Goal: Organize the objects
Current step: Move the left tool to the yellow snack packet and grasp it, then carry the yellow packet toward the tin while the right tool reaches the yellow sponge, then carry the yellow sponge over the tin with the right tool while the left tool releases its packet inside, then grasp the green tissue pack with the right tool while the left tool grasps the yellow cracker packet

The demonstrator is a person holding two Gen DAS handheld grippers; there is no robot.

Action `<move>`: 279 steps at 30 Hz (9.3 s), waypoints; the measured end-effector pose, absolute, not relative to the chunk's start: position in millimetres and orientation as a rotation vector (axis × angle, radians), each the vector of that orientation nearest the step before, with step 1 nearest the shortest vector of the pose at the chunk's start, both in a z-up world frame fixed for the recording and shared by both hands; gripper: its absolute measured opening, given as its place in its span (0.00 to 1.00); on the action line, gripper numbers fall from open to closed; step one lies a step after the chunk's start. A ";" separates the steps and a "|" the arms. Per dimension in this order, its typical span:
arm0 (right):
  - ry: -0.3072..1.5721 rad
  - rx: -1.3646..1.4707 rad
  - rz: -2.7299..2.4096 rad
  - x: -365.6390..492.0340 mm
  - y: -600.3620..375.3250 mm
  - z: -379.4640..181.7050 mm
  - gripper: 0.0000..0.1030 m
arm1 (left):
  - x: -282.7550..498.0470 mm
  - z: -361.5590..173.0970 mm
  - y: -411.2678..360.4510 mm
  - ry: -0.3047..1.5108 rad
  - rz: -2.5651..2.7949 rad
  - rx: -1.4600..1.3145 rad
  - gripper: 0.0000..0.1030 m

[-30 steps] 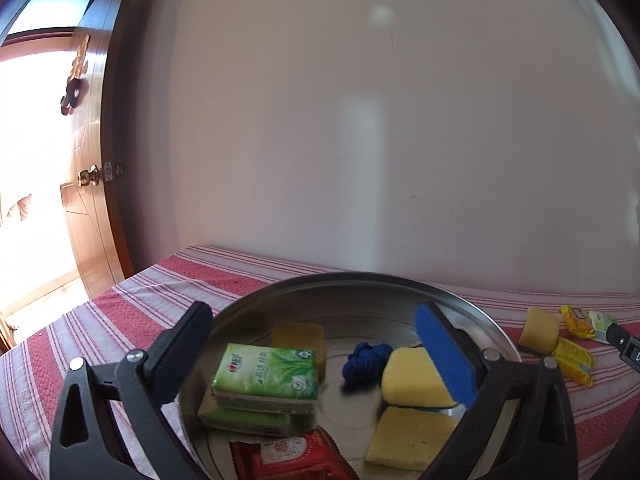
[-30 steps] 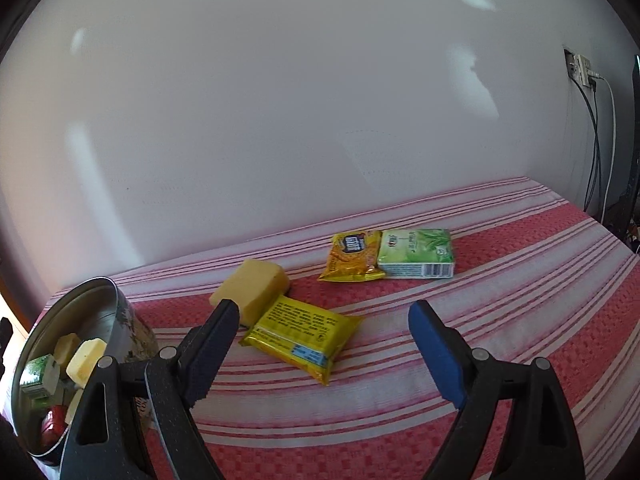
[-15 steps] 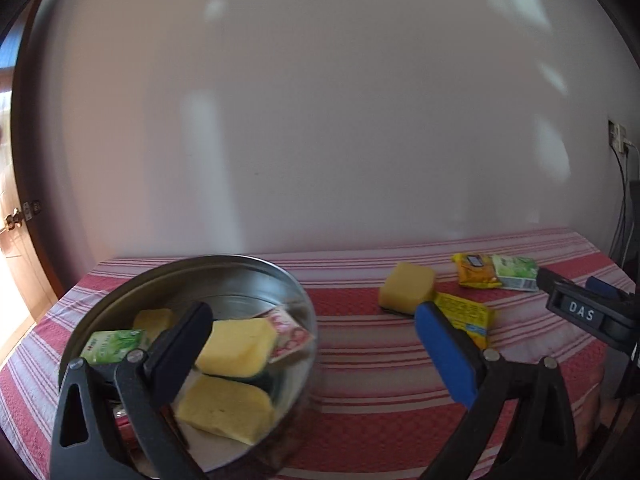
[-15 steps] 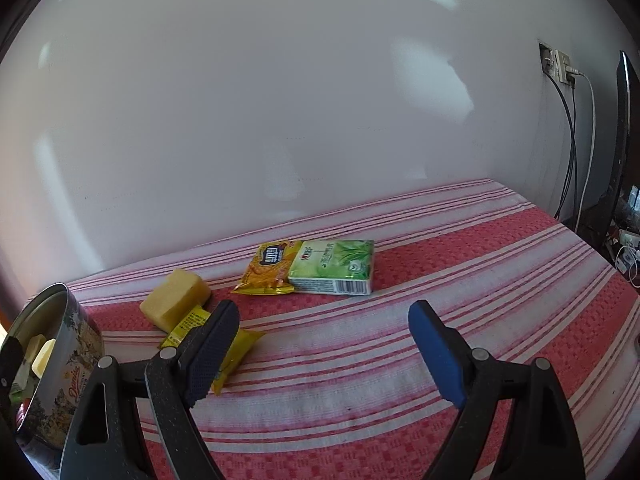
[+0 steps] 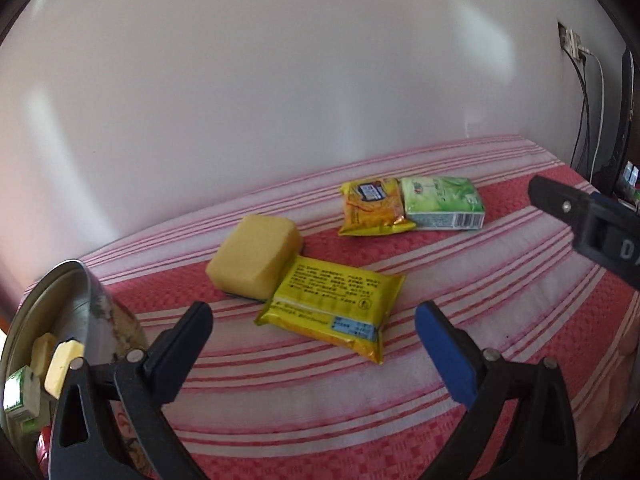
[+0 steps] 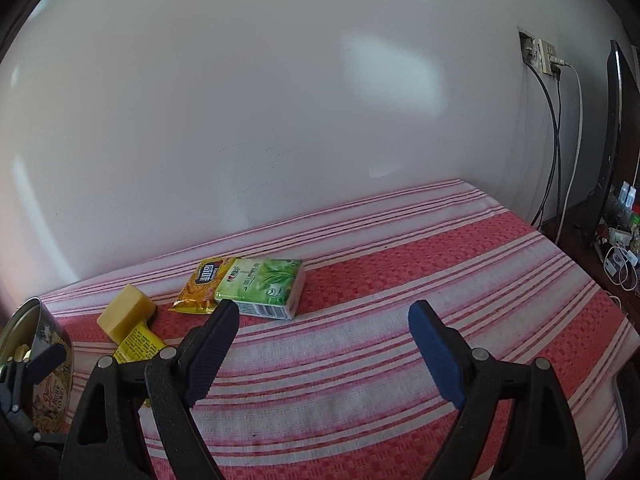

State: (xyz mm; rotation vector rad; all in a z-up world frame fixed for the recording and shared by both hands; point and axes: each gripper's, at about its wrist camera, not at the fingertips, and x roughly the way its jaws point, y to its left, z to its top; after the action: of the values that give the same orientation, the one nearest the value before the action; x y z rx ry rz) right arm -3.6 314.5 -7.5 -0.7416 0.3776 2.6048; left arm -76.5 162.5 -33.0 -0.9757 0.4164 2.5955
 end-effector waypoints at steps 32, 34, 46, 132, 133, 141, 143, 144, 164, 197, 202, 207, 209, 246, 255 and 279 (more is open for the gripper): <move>0.458 -0.765 2.618 -4.9 325.1 -8.6 0.86 | -76.6 -15.7 110.0 0.026 2.524 -1.032 0.69; 0.432 -0.772 2.642 -6.6 318.5 -10.2 0.86 | -68.4 -7.1 101.2 0.040 2.568 -0.999 0.69; 0.452 -0.970 2.868 -70.6 252.9 -20.7 0.75 | -72.5 35.2 15.7 0.026 2.780 -0.868 0.69; 0.097 -0.500 3.088 -45.3 -7.8 30.0 0.51 | -78.0 33.6 -150.6 -0.023 3.101 -0.918 0.69; 0.076 -0.497 3.101 -44.7 -8.4 28.4 0.51 | -78.9 32.9 -151.1 -0.024 3.103 -0.926 0.69; -0.014 -0.509 3.076 -48.7 -5.9 20.3 0.51 | -81.1 29.3 -151.3 0.023 3.118 -0.946 0.69; -0.027 -0.520 3.069 -50.6 -4.6 19.1 0.51 | -82.3 27.7 -152.5 0.041 3.124 -0.956 0.69; -0.030 -0.523 3.066 -51.2 -3.8 18.9 0.51 | -82.6 27.1 -153.0 0.045 3.126 -0.963 0.69; -0.115 -0.658 3.041 -65.4 -24.4 21.6 0.51 | -85.6 16.3 -153.6 0.104 3.122 -1.045 0.69; -0.177 -0.842 3.103 -91.7 28.0 13.1 0.59 | -85.9 16.2 -164.6 -0.012 3.121 -1.084 0.83; -0.049 -0.793 3.111 -85.5 45.4 25.9 0.76 | -81.9 21.1 -175.8 -0.159 3.125 -1.034 1.00; 0.132 -0.687 3.178 -76.8 61.7 32.2 0.81 | -81.1 19.5 -169.4 -0.142 3.110 -1.023 1.00; 0.154 -0.629 3.174 -76.9 53.7 29.7 0.81 | -79.7 20.3 -164.7 -0.104 3.129 -1.000 1.00; 0.158 -0.538 2.819 -45.2 177.5 2.3 0.86 | -0.5 14.8 -66.4 0.150 3.263 -0.469 1.00; 0.206 -0.582 2.684 -43.5 257.1 -5.1 0.86 | 5.7 14.3 8.6 0.263 3.126 -0.454 1.00; 0.474 -1.016 2.635 -141.8 378.1 -47.6 0.86 | -83.8 -9.6 132.7 0.375 2.921 -0.764 1.00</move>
State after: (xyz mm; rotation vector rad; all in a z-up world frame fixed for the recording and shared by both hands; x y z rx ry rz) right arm -141.8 378.1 -47.6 -1.0162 0.4736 2.6354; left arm -83.8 132.7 -9.6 -0.7638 0.3750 2.9210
